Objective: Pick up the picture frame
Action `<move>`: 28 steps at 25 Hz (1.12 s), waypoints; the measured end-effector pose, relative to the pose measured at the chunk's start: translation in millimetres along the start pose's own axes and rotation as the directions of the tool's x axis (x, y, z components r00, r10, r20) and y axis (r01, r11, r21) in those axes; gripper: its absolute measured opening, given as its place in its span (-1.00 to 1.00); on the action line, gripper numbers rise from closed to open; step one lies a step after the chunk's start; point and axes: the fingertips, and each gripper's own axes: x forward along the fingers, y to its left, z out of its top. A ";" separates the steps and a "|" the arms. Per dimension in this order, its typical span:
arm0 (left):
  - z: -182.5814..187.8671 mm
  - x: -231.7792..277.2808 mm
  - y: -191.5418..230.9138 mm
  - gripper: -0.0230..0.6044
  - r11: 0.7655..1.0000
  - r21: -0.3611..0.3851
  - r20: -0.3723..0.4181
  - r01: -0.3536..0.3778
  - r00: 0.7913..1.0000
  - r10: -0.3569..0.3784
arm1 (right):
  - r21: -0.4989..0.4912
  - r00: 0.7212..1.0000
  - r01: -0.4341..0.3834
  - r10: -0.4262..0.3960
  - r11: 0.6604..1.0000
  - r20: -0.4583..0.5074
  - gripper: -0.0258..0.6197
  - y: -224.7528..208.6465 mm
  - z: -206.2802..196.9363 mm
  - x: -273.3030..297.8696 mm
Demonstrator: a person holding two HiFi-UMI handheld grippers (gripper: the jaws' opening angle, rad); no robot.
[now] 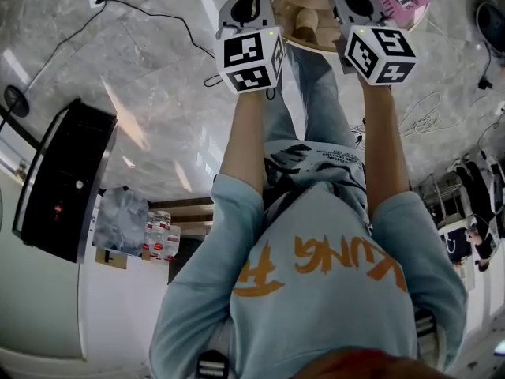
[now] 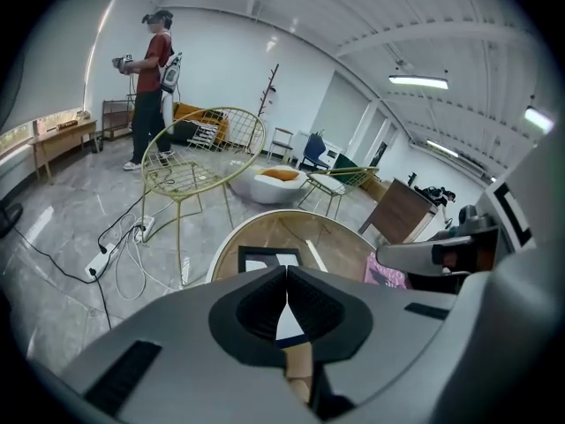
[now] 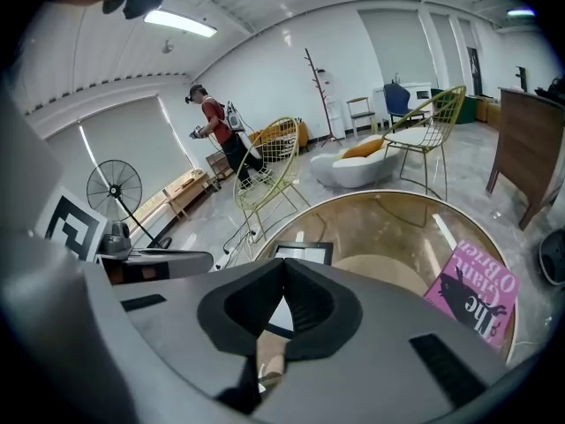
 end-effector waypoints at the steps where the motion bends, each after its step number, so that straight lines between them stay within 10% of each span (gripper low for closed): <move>1: -5.3 5.5 4.8 -0.86 1.000 0.000 -0.003 -0.008 1.000 0.008 | 0.001 1.000 -0.007 0.007 1.000 -0.008 -0.93 -1.6 -5.0 7.0; 20: -62.7 92.2 61.3 -0.86 0.994 0.031 -0.103 -0.106 0.989 0.109 | 0.016 0.995 0.016 -0.014 1.000 -0.094 -0.79 -49.8 -61.1 100.4; 28: -69.8 119.9 64.7 -0.52 0.995 -0.003 -0.168 -0.097 0.981 0.095 | 0.027 0.988 0.026 -0.021 0.999 -0.154 -0.59 -71.0 -68.9 133.0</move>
